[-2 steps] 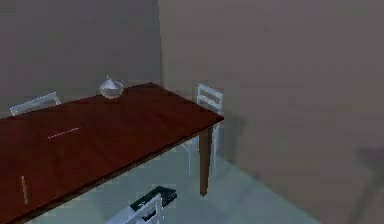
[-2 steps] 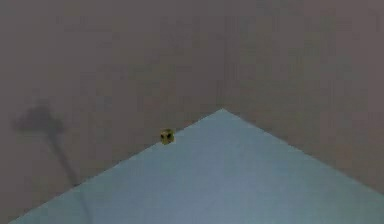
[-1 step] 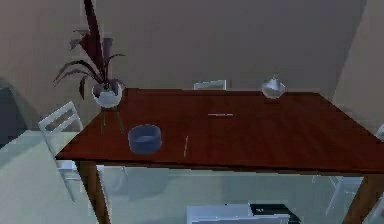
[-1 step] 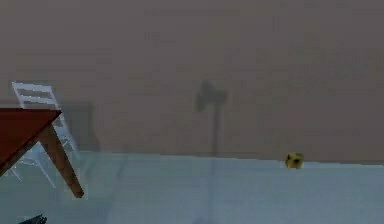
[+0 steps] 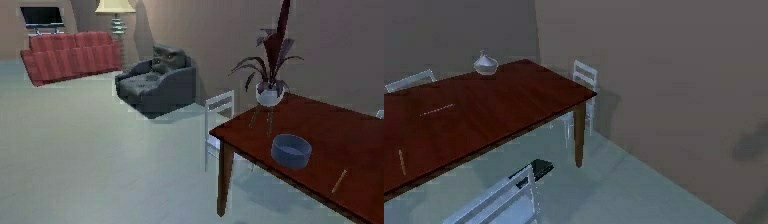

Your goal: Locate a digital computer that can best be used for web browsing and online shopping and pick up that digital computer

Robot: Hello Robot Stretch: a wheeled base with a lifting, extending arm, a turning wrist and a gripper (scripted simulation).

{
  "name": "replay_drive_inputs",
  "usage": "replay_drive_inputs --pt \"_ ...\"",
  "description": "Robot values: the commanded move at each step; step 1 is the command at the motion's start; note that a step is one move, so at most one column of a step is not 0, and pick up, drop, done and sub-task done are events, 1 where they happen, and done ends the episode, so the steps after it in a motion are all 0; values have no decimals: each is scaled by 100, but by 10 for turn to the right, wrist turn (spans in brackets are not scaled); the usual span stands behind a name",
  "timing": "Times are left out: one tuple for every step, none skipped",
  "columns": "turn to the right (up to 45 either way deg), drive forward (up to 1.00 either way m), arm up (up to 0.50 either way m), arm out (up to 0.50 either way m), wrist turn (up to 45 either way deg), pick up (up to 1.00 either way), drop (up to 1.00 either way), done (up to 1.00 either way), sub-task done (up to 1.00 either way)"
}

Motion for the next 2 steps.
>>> replay_drive_inputs --pt "-180 0 0 0 0 0 0 0 0" --pt "450 0 0 0 0 0 0 0 0"
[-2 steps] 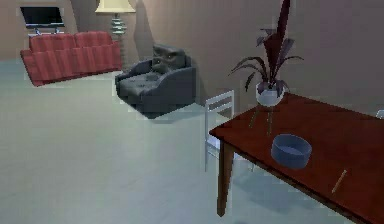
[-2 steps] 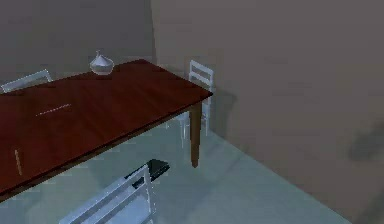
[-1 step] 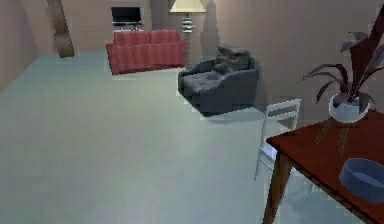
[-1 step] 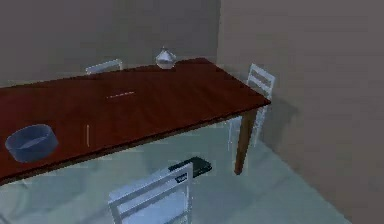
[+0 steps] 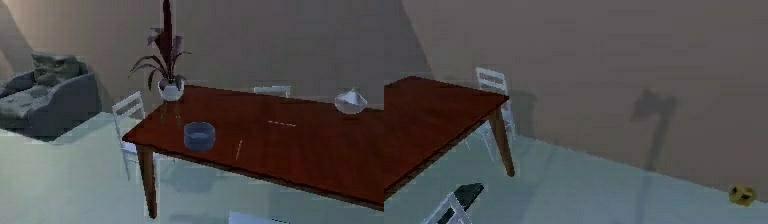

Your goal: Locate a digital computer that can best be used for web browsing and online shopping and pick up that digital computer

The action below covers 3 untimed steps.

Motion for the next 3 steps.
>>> replay_drive_inputs --pt "450 0 0 0 0 0 0 0 0" --pt "300 0 0 0 0 0 0 0 0" --pt "0 50 0 0 0 0 0 0 0"
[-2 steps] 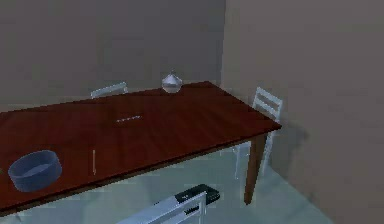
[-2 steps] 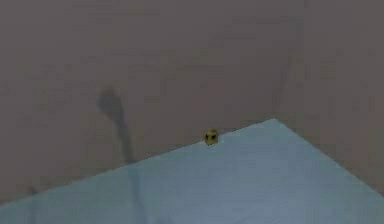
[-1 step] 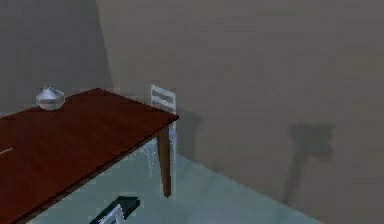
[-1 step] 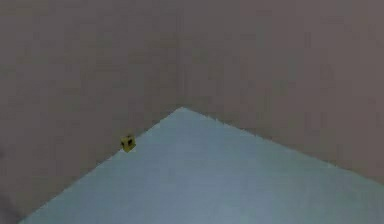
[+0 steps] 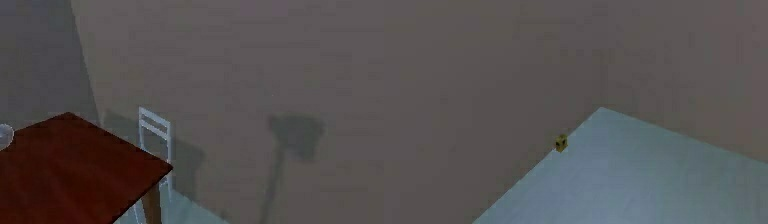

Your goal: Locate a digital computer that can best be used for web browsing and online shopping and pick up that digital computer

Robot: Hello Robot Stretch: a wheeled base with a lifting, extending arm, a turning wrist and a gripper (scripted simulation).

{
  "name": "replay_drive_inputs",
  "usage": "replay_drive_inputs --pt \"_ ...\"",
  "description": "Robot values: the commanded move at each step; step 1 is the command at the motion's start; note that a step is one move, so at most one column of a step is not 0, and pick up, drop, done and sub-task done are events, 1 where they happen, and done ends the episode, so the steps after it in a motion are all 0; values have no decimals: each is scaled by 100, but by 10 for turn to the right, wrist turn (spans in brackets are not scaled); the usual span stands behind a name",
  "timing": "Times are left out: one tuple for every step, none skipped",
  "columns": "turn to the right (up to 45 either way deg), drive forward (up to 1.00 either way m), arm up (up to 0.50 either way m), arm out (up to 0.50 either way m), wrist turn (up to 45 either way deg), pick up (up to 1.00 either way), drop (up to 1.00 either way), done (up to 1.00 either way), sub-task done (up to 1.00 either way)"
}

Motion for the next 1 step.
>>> replay_drive_inputs --pt "-180 0 0 0 0 0 0 0 0"
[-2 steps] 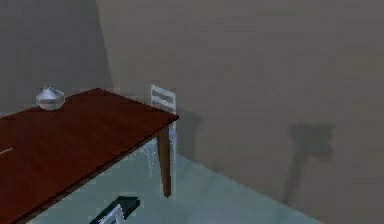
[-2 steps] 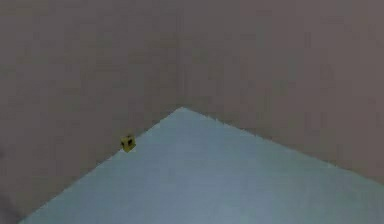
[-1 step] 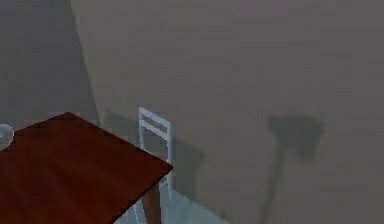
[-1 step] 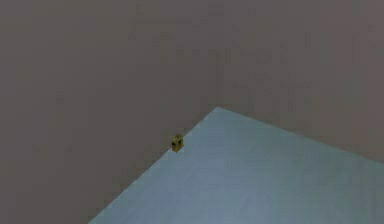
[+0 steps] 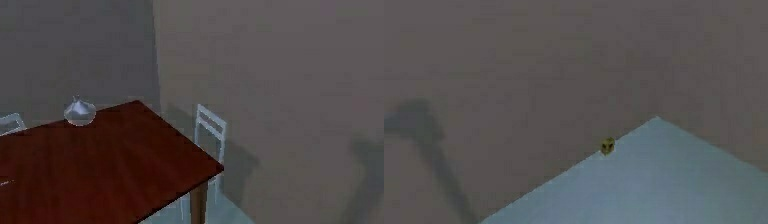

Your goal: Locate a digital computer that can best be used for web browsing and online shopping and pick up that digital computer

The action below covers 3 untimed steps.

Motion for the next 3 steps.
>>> replay_drive_inputs --pt "0 10 0 0 0 0 0 0 0" --pt "-450 0 0 0 0 0 0 0 0" --pt "-450 0 0 0 0 0 0 0 0"
